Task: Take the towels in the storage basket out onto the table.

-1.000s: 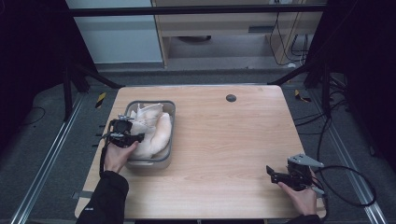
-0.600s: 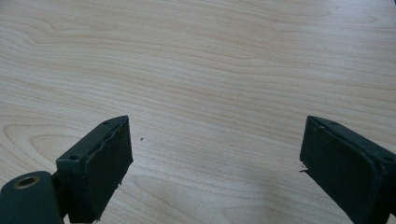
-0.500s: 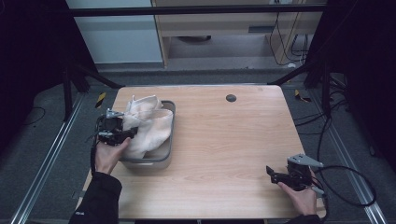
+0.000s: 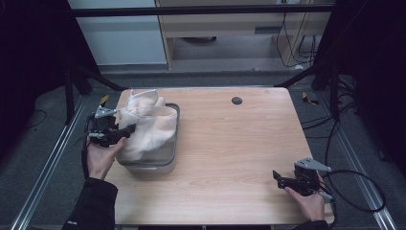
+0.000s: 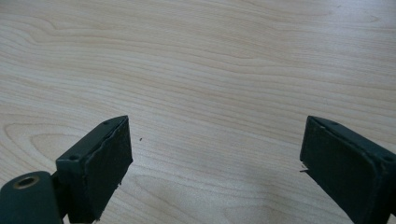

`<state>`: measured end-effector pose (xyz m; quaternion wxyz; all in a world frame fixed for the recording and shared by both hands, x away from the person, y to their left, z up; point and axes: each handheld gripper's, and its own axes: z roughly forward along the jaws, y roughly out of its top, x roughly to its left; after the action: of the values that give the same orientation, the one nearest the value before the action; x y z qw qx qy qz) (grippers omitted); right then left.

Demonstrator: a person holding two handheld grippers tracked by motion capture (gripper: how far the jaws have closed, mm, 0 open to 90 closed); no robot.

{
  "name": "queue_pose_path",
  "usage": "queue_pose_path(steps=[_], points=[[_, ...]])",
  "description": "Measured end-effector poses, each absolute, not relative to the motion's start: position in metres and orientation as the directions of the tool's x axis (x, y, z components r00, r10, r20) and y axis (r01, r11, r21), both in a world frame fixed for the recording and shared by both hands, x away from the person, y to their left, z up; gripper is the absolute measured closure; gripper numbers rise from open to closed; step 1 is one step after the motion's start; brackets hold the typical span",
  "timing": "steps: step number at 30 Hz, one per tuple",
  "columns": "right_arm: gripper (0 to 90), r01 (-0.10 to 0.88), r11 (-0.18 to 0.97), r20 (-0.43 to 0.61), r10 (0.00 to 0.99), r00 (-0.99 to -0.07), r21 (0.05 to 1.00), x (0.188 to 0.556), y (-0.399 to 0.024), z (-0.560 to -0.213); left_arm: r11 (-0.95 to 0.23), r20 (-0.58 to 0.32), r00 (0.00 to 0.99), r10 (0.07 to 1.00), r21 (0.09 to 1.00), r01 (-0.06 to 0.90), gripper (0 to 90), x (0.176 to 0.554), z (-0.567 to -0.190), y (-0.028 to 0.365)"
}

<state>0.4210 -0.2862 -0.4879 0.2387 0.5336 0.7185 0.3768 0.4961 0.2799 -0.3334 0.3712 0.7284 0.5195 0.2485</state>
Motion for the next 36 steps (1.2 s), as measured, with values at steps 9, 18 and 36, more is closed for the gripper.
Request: queue_pose_path(steps=[9,18,36], points=[[9.1,0.587,0.144,0.061,0.947,-0.316,0.796,0.421,-0.286,-0.488,-0.186,-0.035,0.374,0.927,0.823,0.537,61.8,0.485,-0.311,0.276],[9.1,0.583,0.147,0.056,0.947,-0.315,0.799,0.421,-0.287,-0.488,-0.197,-0.034,0.413,0.910,0.840,0.505,61.7,0.476,-0.296,0.269],[9.1,0.579,0.147,0.053,0.948,-0.315,0.802,0.421,-0.287,-0.488,-0.245,-0.017,0.501,0.865,0.857,0.453,61.5,0.466,-0.276,0.235]])
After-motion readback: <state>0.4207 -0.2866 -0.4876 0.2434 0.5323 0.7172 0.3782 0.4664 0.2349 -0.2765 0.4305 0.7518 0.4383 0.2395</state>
